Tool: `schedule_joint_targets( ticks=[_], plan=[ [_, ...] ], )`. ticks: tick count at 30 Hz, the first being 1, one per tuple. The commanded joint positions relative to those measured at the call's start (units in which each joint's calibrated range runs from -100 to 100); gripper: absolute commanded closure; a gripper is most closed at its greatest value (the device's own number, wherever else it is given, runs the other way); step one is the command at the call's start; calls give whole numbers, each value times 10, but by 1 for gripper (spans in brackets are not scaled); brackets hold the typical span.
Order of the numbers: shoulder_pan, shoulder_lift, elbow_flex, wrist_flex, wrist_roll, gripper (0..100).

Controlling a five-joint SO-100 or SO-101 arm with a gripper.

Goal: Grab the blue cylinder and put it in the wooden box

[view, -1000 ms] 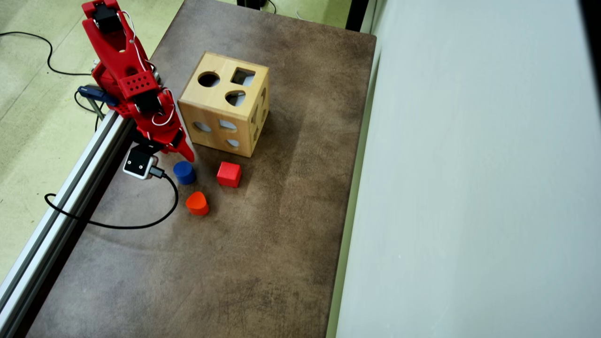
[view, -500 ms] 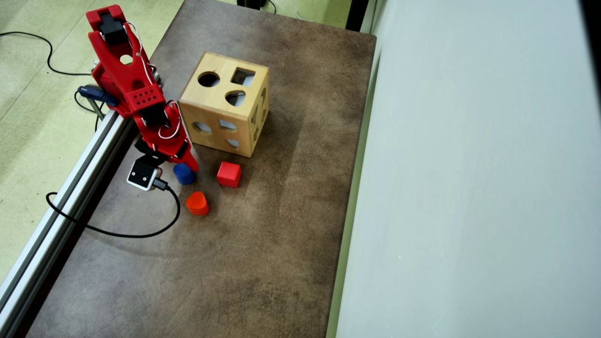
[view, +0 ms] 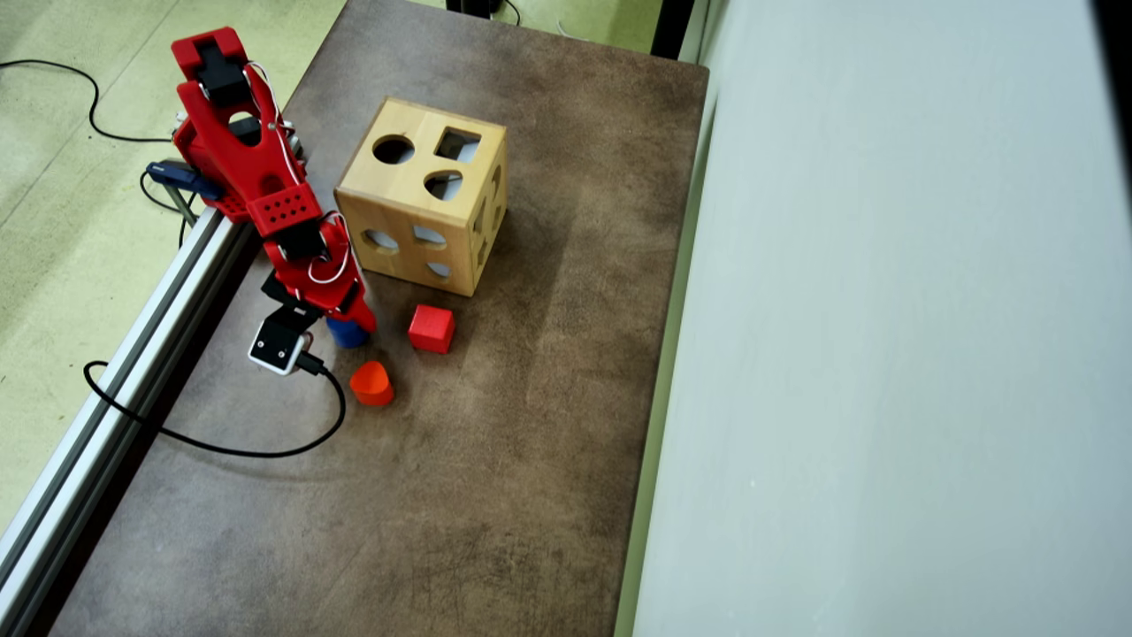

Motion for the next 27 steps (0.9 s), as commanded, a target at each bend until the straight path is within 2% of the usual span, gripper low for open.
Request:
schedule_joint_targets(
  ticks=[1, 5, 14, 27],
  plan=[
    [4, -4, -23, -4, -1, 72],
    [4, -4, -23, -4, -1, 74],
    [4, -4, -18, -33, -1, 99],
    [4, -50, -13, -44, -1, 98]
  ],
)
